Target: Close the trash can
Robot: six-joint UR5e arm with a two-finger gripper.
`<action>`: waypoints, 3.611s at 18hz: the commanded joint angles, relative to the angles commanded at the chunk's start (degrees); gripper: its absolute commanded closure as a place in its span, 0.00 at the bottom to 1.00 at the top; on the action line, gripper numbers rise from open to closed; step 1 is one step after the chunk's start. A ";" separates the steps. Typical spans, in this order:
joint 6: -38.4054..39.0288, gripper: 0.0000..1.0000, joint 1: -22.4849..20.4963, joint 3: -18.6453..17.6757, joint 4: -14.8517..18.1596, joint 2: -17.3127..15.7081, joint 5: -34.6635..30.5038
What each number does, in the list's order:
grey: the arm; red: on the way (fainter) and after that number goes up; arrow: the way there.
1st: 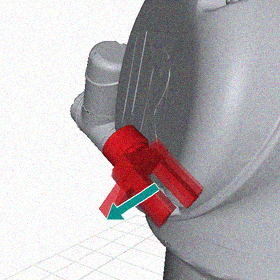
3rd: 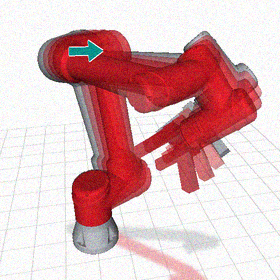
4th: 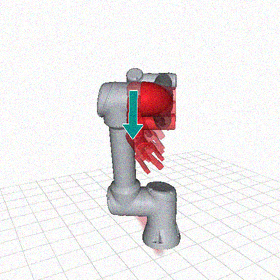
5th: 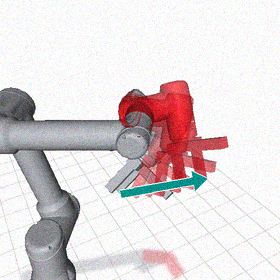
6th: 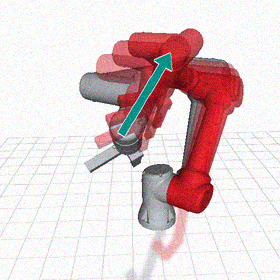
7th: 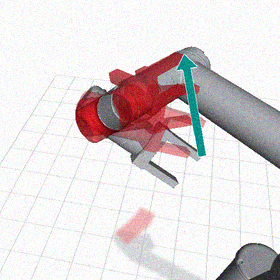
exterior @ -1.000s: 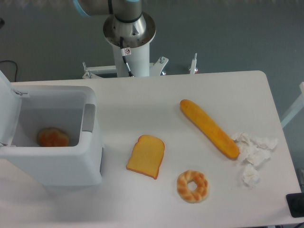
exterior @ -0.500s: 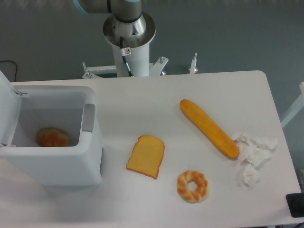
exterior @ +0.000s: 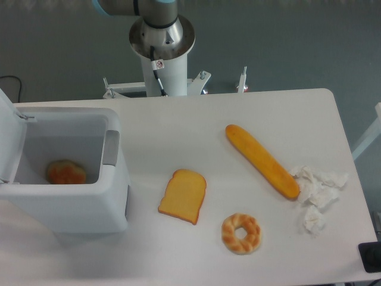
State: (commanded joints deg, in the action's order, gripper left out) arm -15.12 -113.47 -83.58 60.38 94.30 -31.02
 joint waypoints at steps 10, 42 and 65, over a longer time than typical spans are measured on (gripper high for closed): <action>-0.35 0.00 -0.35 0.00 -0.35 0.35 -6.86; -11.07 0.00 -13.09 -6.50 -0.53 -1.93 -22.59; -13.01 0.00 -16.08 -11.69 -0.18 -1.67 -22.85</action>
State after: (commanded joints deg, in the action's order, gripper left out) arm -28.13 -129.55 -95.27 60.21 92.64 -53.88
